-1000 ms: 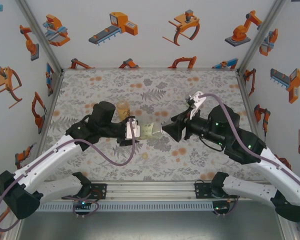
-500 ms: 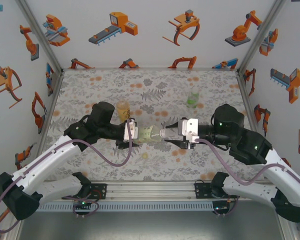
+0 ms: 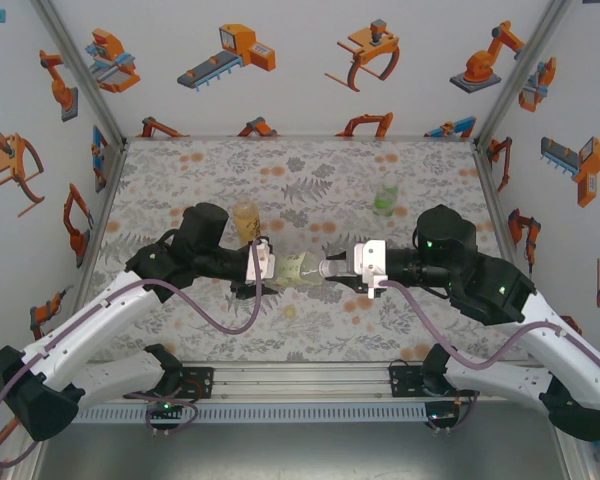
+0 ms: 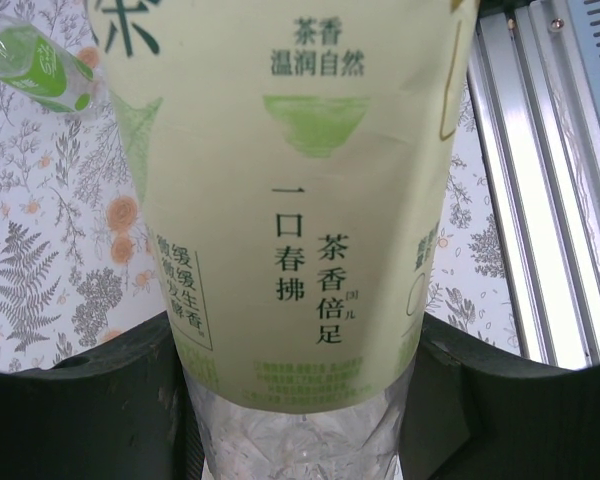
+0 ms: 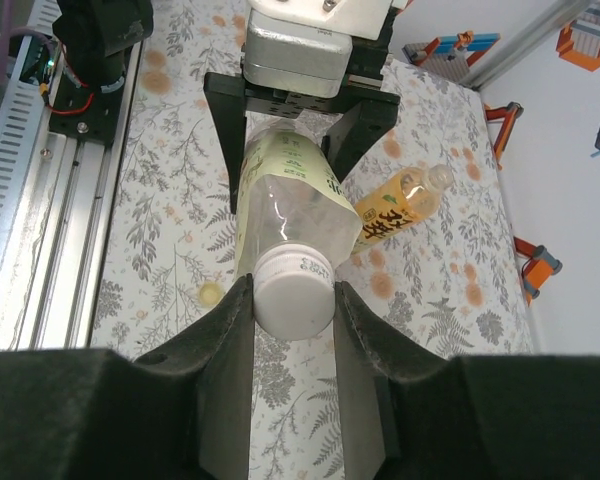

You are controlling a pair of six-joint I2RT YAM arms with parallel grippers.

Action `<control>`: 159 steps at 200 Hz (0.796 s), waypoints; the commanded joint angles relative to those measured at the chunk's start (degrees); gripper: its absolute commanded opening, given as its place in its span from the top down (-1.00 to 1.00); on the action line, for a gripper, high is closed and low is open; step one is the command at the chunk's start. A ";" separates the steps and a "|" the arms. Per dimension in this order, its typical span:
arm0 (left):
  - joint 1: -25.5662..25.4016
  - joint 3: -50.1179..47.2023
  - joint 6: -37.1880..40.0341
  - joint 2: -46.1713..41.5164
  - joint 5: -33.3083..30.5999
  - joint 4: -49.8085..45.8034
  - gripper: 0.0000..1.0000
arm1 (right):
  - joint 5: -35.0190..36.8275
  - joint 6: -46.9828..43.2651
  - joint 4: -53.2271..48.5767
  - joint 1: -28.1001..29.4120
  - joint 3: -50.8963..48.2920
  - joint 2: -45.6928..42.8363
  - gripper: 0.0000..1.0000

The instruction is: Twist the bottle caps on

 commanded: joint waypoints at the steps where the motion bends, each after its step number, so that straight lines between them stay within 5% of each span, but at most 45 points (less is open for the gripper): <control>1: -0.23 1.81 0.02 -0.75 1.32 -0.18 1.00 | -0.51 3.45 2.20 0.03 -0.39 -0.81 0.82; 15: -0.25 1.61 -0.22 -0.62 0.24 0.76 1.00 | 2.01 9.00 4.03 0.01 -1.13 -0.80 1.00; 71: -0.29 0.53 -2.07 0.57 -8.78 6.56 1.00 | 20.78 48.61 20.17 -0.01 -10.66 -3.15 1.00; 109: -0.30 -0.46 -2.14 2.91 -13.31 11.58 1.00 | 37.64 81.99 15.37 0.03 -11.74 -2.04 1.00; 134: -0.38 -0.10 -1.92 4.43 -14.11 12.97 1.00 | 41.86 104.55 7.73 0.03 -12.05 -0.31 1.00; 159: -0.41 -0.46 -0.98 4.89 -13.32 13.92 1.00 | 40.65 112.92 5.04 0.03 -11.77 1.43 1.00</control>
